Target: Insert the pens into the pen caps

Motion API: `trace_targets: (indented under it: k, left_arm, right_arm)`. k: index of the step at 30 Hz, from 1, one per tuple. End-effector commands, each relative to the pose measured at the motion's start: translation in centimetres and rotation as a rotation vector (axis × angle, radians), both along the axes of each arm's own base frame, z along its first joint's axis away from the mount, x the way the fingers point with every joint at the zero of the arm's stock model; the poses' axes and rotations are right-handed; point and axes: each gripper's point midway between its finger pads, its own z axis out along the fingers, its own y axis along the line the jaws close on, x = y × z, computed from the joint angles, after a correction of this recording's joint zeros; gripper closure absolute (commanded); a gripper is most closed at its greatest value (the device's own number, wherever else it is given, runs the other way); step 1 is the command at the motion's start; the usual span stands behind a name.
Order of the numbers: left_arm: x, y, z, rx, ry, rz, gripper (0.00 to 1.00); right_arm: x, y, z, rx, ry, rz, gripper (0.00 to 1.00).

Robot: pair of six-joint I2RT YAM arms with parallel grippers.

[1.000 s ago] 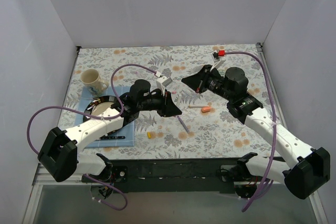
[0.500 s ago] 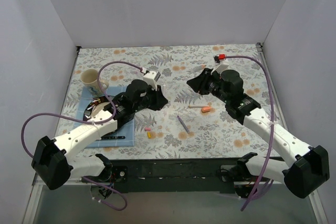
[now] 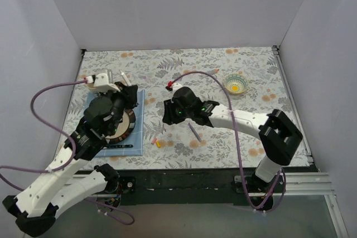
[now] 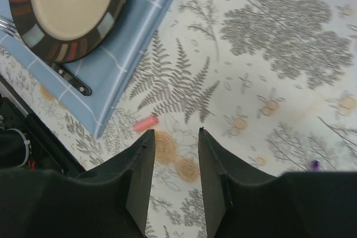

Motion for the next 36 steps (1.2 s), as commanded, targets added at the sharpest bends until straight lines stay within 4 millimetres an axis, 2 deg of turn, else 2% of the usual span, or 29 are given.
trace_targets:
  k: [1,2,3,4,6,9,13,14,15,16,17,21,25,28,29,30,32,36]
  left_arm:
    - [-2.1,2.8,2.3,-0.106,-0.078,0.054,1.0]
    - [-2.4,3.1,2.4,-0.114,-0.088,0.054,1.0]
    - [-2.5,3.2,2.6,-0.114,-0.1,0.052,1.0]
    - [-2.9,3.6,2.6,-0.119,-0.112,0.05,1.0]
    - [-3.2,3.9,2.5,-0.111,-0.12,0.051,1.0]
    - [-3.5,4.1,1.9,-0.1,-0.114,0.046,1.0]
    - [-3.8,3.9,1.5,-0.104,-0.107,0.024,1.0]
    - [-3.9,3.7,1.1,-0.101,-0.101,0.015,1.0]
    - [-3.9,3.7,0.9,-0.1,-0.1,0.011,1.0]
    - [-3.9,3.6,0.8,-0.101,-0.098,0.007,1.0]
    - [-3.9,3.5,0.4,-0.096,-0.092,0.005,1.0]
    - [-3.8,3.4,-0.4,-0.08,-0.079,0.007,1.0]
    - [-3.8,3.7,-0.9,-0.074,-0.079,0.014,1.0]
    - [-3.9,3.9,-1.2,-0.071,-0.083,0.022,1.0]
    - [-4.0,4.0,-1.2,-0.073,-0.087,0.023,1.0]
    - [-4.0,4.1,-1.2,-0.077,-0.091,0.025,1.0]
    - [-4.0,4.1,-1.4,-0.077,-0.093,0.023,1.0]
    - [-3.9,4.0,-1.5,-0.067,-0.092,0.019,1.0]
  right_arm:
    - [-0.6,4.6,0.2,-0.047,-0.007,0.007,0.53]
    - [-0.6,5.4,0.5,-0.064,-0.027,0.0,0.52]
    - [-1.1,6.2,-0.9,-0.098,-0.036,0.023,0.51]
    - [-2.4,7.1,-1.3,-0.125,-0.068,0.074,0.5]
    - [-3.4,8.2,-2.5,-0.153,-0.089,0.133,0.5]
    - [-4.1,8.4,-3.4,-0.166,-0.101,0.199,0.5]
    - [-3.5,6.8,-4.2,-0.246,-0.027,0.06,0.51]
    - [-3.1,6.3,-4.5,-0.256,0.032,-0.07,0.52]
    - [-2.7,6.7,-4.0,-0.258,0.062,-0.125,0.53]
    - [-3.5,5.1,-5.0,-0.338,0.119,-0.16,0.54]
    - [-3.5,5.2,-4.9,-0.321,0.172,-0.24,0.55]
    - [-4.1,5.5,-5.3,-0.287,0.263,-0.323,0.58]
    - [-4.0,6.1,-5.2,-0.271,0.251,-0.303,0.62]
    - [-4.9,7.1,-4.5,-0.213,0.284,-0.278,0.63]
    - [-5.8,7.1,-4.9,-0.208,0.313,-0.266,0.63]
    - [-6.2,8.0,-4.3,-0.165,0.318,-0.251,0.62]
    - [-7.2,8.5,-4.3,-0.139,0.362,-0.254,0.62]
    - [-8.4,9.0,-5.6,-0.139,0.423,-0.27,0.61]
